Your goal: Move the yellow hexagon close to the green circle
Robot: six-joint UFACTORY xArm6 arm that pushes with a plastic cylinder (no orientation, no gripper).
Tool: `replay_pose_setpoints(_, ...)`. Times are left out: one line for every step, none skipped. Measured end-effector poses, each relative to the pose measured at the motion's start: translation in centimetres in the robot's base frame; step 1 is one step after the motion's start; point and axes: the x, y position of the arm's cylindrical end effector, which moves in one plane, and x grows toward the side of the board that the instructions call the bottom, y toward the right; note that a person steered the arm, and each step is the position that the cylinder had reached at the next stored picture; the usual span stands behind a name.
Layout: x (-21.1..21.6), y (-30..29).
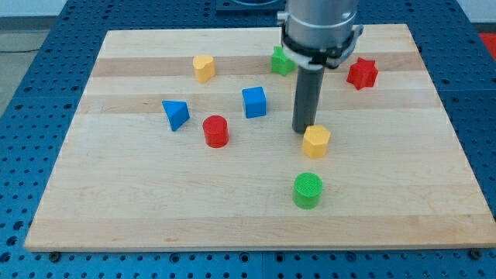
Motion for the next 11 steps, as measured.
replay_pose_setpoints(1.8, 0.0)
replay_pose_setpoints(0.2, 0.0)
replay_pose_setpoints(-0.4, 2.6)
replay_pose_setpoints(0.3, 5.7)
replay_pose_setpoints(2.4, 4.9)
replay_pose_setpoints(3.8, 4.4)
replay_pose_setpoints(3.8, 4.1)
replay_pose_setpoints(3.8, 2.7)
replay_pose_setpoints(3.8, 2.4)
replay_pose_setpoints(2.1, 2.4)
replay_pose_setpoints(-0.8, 1.8)
